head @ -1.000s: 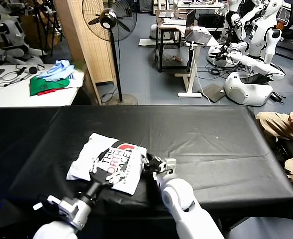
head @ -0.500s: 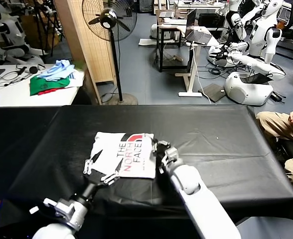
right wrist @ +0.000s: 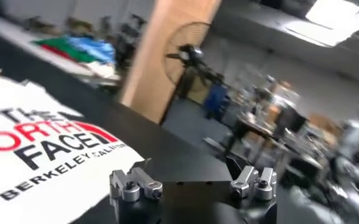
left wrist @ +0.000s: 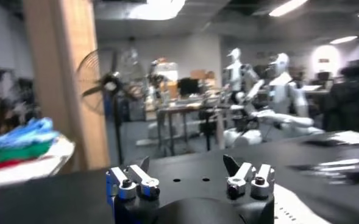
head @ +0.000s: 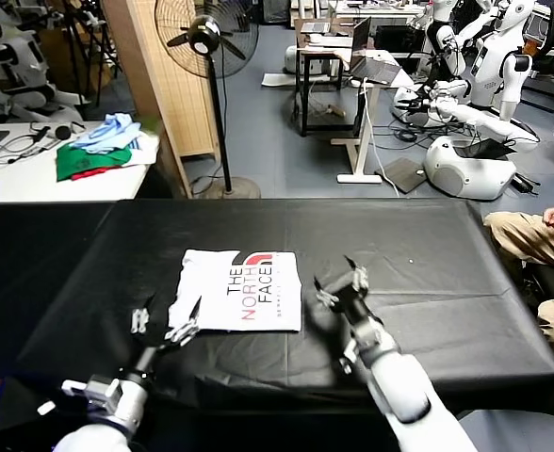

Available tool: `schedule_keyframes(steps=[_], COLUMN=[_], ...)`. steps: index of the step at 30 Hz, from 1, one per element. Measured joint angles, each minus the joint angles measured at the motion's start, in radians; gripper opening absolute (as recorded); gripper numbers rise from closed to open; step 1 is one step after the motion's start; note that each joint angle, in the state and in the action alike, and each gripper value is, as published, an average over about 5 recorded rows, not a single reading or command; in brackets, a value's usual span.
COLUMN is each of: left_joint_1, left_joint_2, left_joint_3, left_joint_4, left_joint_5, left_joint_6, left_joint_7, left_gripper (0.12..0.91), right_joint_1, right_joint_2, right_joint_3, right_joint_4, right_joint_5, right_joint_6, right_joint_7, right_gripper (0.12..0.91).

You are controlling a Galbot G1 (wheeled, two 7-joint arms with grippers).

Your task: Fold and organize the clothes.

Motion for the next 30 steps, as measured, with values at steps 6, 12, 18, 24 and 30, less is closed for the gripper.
schedule_keyframes(steps=[6,12,18,24,30], left_joint_1=[0.094,0.235,0.347,0.412,0.451], left_joint_2=[0.04,0.053,0.053,0.046,0.043], left_joint_3=[-0.042,-0.112,-0.165,-0.178,-0.186], left_joint_4=[-0.045,-0.098,-0.128,-0.159,-0.193], left_joint_5=[-0.071,-0.126,-0.161,-0.22,-0.226], left_joint_6=[0.037,0.048,0.06,0.091,0.115], left_joint_7=[-0.03,-0.05,-0.072,-0.121,-0.135], left_gripper=[0.798,0.798,0.798,0.798,0.798], right_joint_1=[-0.278,-0.499,-0.661,-0.763,-0.816], right_joint_2=[0.021,0.037,0.039,0.04,0.039], right_joint_3=[0.077,0.099,0.104,0.099,0.096], right_joint_4=[0.19,0.33,0.416,0.469,0.498], right_joint_5=[0.106,0.124,0.118,0.126,0.158], right_joint_6=[0.006,0.047,0.072,0.059,0.014], right_joint_7=[0.094,0.159,0.219,0.291,0.327], right_gripper=[0.798,0.798,0.798,0.798,0.798])
